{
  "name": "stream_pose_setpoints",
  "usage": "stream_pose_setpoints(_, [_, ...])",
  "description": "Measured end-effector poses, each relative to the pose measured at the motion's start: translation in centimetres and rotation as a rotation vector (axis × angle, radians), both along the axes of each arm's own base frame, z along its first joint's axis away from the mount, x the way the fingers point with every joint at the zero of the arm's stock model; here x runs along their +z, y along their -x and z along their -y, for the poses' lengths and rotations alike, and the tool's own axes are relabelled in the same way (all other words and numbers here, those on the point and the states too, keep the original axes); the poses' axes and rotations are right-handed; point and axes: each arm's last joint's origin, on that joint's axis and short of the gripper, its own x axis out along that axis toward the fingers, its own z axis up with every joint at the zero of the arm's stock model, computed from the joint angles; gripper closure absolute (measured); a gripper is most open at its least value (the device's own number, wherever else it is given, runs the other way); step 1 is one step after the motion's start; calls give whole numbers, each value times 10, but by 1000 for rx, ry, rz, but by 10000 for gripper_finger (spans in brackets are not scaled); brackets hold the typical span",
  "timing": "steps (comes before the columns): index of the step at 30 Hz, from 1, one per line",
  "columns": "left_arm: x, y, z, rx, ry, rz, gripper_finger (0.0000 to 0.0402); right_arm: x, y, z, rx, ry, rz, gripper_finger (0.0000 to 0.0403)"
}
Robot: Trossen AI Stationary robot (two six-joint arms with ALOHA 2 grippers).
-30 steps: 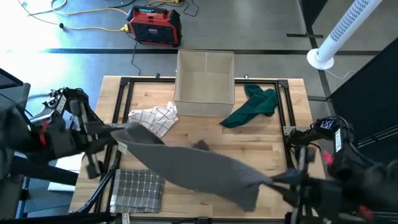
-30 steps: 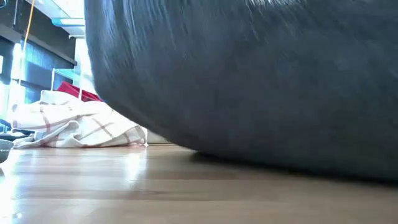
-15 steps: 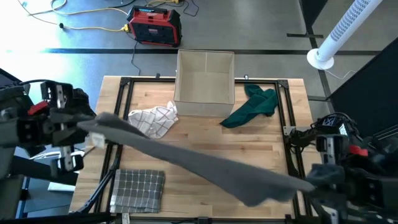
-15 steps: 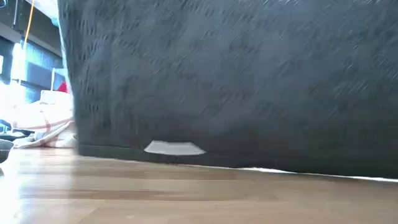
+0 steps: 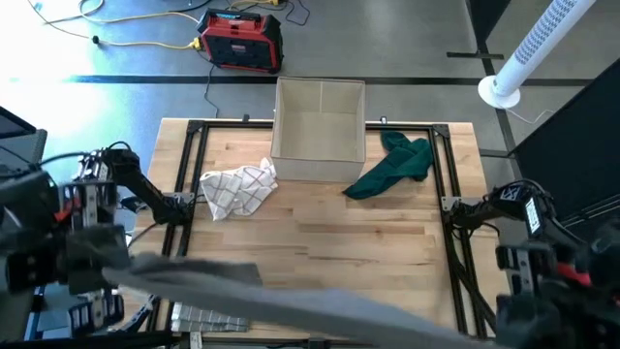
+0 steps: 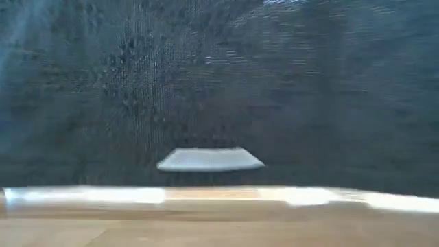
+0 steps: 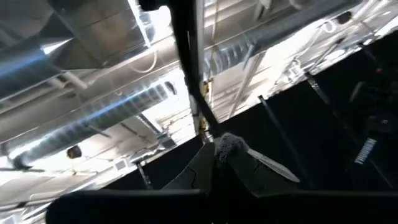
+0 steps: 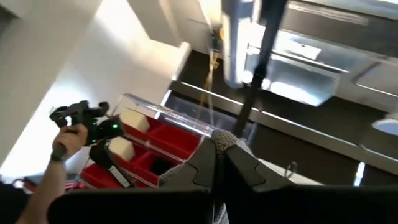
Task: Fold towel
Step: Fold the dark grey towel
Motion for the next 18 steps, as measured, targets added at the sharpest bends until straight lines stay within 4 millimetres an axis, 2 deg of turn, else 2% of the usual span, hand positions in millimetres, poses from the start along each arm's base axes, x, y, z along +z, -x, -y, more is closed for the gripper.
stream_pose_setpoints(5, [-3,-5,11,-19,4,28,401,0,12,-11,-40,49,75,403])
stream_pose_setpoints(8, [1,-5,12,4,-5,31,401,3,22,-12,-102,70,106,403])
stream_pose_setpoints(15, [11,-14,-7,243,-15,-64,401,6,28,-2,-402,100,-12,403])
stream_pose_setpoints(18, [9,-25,-13,338,-28,-123,401,6,28,2,-511,114,-101,403])
